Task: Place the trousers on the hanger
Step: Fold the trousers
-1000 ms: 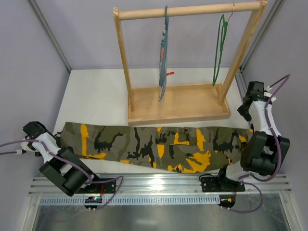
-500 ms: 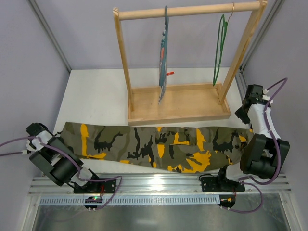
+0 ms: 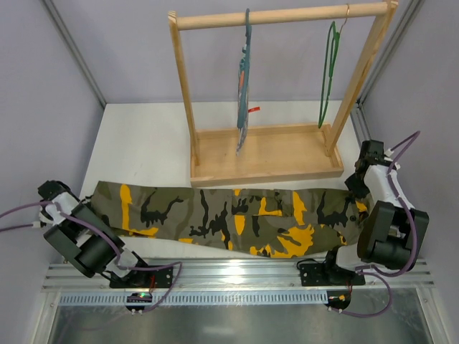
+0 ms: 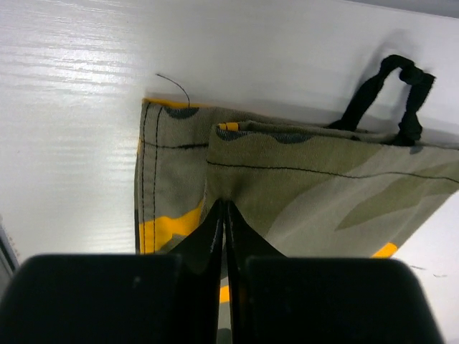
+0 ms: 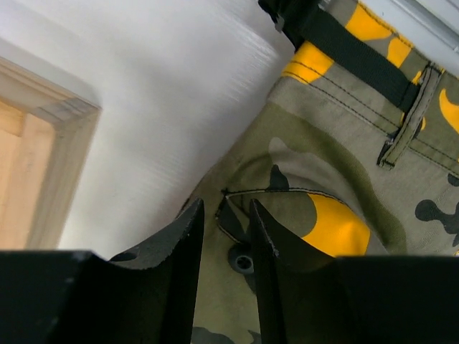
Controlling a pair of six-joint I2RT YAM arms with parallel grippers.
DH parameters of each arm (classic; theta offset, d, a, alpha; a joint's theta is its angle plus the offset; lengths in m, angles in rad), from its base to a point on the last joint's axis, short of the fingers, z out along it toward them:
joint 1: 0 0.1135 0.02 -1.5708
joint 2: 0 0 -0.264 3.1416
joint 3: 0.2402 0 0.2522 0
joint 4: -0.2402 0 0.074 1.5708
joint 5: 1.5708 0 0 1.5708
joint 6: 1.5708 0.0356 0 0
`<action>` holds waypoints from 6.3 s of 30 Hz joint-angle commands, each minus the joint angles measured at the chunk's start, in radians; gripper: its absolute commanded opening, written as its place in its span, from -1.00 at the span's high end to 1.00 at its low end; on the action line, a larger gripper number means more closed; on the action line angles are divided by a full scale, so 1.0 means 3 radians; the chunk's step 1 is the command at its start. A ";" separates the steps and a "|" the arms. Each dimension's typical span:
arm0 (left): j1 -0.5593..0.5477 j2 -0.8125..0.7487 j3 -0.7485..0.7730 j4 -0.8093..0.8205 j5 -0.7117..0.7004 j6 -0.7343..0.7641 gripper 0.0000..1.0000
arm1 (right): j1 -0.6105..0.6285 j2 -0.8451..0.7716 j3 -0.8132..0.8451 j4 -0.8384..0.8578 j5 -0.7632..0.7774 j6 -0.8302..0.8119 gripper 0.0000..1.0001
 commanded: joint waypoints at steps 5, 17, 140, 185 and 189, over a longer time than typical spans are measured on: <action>-0.0008 -0.0302 0.0411 -0.0414 -0.0245 0.0179 0.99 | 0.0012 0.0250 -0.0167 0.0169 0.0347 0.0164 0.30; -0.0008 -0.0133 0.0330 -0.0527 -0.0603 0.0363 0.99 | 0.0007 0.0404 -0.0147 0.0215 0.0511 0.0149 0.30; -0.4883 -0.1862 0.0003 -0.1048 -0.0655 -0.0251 -0.10 | 0.4353 0.0296 0.0047 0.2065 -0.0746 0.0385 -0.27; -0.3132 -0.1856 -0.0887 -0.0690 -0.0337 -0.0792 -0.03 | 0.4348 0.2878 0.3208 0.1161 -0.2429 -0.1641 -0.33; -0.3132 -0.1856 -0.0922 -0.0700 -0.0393 -0.0833 -0.03 | 0.4353 0.2935 0.3274 0.1105 -0.2404 -0.1600 -0.21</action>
